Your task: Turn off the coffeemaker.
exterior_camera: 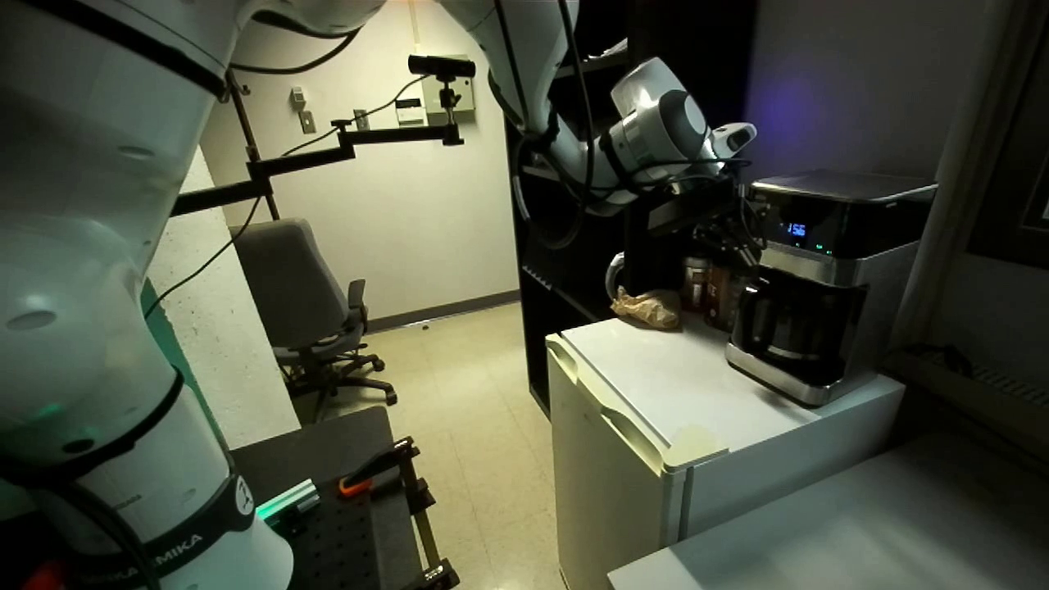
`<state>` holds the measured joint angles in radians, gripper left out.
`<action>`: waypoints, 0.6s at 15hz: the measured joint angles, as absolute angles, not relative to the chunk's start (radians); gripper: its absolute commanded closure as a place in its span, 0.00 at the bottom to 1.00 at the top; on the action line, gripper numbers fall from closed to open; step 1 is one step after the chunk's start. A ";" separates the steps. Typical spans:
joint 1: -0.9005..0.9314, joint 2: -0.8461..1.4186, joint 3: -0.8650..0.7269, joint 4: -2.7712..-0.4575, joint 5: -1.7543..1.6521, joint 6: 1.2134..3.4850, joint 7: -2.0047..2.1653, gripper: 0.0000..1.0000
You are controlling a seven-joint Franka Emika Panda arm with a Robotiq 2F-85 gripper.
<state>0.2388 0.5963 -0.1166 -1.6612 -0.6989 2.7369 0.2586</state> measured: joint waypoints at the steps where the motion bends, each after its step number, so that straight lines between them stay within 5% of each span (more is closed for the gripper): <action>1: 0.239 0.596 -0.115 -1.661 -0.698 2.738 0.255 1.00; 9: 0.240 0.608 -0.102 -1.647 -0.697 2.740 0.241 1.00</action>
<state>0.2398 0.6076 -0.1020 -1.6467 -0.6973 2.7397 0.2411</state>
